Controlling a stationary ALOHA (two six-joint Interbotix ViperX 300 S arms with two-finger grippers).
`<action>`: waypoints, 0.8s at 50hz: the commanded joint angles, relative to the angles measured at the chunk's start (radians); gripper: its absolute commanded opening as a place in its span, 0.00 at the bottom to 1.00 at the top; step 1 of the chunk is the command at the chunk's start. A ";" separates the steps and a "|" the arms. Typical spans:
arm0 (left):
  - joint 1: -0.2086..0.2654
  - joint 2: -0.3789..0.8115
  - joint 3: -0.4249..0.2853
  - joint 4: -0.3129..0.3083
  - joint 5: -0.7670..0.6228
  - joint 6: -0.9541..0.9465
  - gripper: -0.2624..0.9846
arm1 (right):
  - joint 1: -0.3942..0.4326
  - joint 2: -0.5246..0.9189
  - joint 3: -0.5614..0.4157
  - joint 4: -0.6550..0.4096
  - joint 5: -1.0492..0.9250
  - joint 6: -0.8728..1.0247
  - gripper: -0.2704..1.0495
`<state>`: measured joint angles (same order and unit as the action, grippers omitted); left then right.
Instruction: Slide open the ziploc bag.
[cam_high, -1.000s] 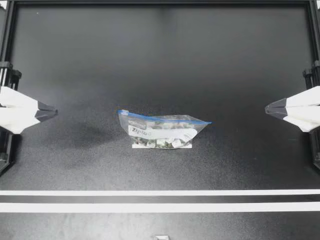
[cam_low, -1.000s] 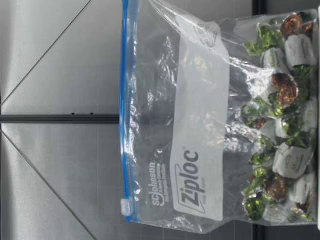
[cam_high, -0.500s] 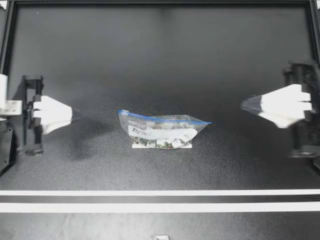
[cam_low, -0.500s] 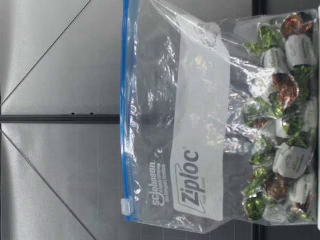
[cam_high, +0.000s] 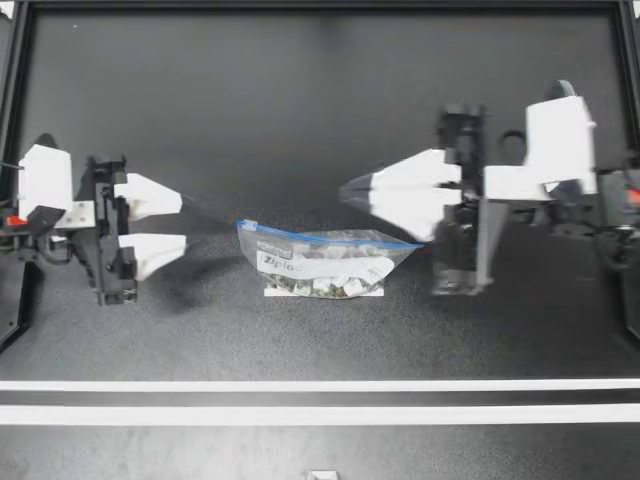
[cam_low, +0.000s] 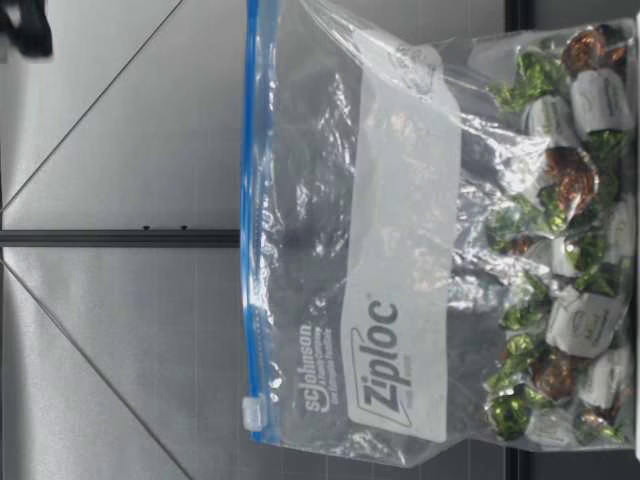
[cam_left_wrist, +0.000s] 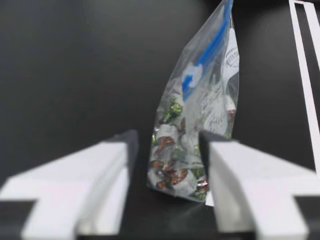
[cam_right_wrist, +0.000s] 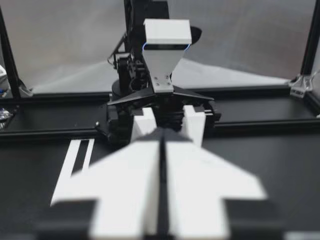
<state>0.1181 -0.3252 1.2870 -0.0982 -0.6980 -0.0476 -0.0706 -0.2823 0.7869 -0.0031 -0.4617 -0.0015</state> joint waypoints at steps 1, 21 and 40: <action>-0.017 0.031 -0.034 0.012 -0.043 -0.012 0.55 | -0.009 0.054 -0.071 -0.002 0.005 -0.003 0.44; -0.038 0.201 -0.118 0.017 -0.112 -0.031 0.54 | -0.008 0.270 -0.252 -0.002 0.114 -0.008 0.56; -0.038 0.232 -0.140 0.011 -0.132 -0.031 0.49 | -0.008 0.359 -0.307 -0.018 0.216 -0.008 0.56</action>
<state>0.0813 -0.0920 1.1658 -0.0844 -0.8207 -0.0782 -0.0721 0.0782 0.5062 -0.0169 -0.2592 -0.0107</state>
